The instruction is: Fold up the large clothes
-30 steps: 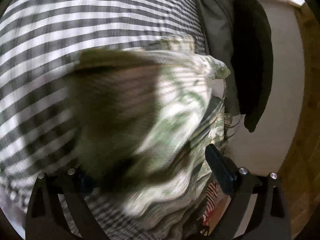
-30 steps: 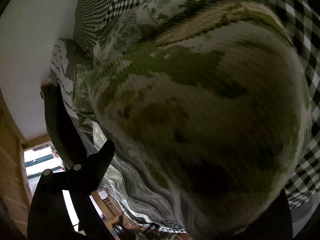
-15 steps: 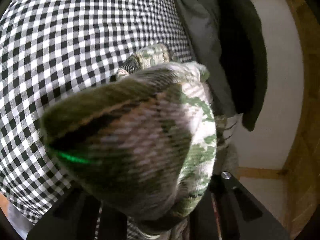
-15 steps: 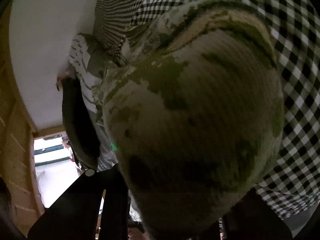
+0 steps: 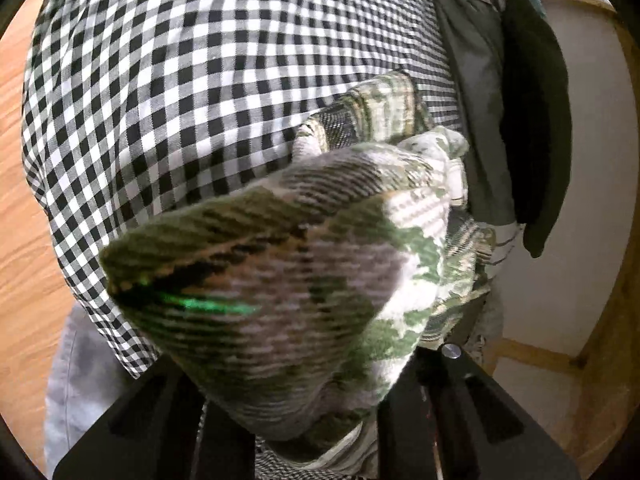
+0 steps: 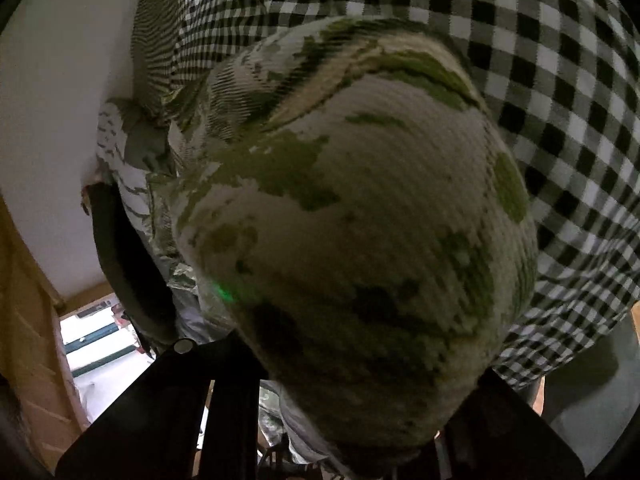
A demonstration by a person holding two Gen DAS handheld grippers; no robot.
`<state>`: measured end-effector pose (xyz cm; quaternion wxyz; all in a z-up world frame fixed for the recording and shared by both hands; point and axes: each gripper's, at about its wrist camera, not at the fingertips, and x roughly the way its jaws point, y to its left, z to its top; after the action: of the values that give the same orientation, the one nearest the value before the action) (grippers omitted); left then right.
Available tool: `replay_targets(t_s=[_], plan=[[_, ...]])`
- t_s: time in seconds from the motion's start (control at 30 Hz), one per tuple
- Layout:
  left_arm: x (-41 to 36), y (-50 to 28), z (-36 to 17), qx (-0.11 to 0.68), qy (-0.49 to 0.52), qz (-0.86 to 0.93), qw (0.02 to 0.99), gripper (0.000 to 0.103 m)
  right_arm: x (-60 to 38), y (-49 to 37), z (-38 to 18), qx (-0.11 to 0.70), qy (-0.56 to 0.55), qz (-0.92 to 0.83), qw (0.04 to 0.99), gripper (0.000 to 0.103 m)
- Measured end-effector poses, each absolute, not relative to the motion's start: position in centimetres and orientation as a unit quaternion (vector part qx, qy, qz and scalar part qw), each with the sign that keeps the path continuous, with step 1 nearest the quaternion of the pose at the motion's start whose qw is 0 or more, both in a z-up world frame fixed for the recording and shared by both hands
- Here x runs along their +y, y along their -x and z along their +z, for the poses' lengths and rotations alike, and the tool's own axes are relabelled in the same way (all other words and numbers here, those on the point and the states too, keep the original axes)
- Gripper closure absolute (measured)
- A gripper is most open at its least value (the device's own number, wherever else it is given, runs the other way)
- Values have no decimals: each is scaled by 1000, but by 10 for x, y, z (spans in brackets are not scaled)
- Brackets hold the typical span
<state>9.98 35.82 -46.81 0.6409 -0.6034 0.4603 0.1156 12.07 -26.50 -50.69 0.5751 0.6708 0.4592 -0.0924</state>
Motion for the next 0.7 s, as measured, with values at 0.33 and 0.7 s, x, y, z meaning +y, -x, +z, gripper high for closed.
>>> replay_targets(t_s=[0.33, 0.7], plan=[[357, -150, -489, 486, 583, 134, 637, 67, -267, -133, -508, 478, -646, -80, 590, 85], [376, -178, -468, 477, 555, 142, 667, 5, -279, -136, -495, 456, -649, -100, 600, 23]])
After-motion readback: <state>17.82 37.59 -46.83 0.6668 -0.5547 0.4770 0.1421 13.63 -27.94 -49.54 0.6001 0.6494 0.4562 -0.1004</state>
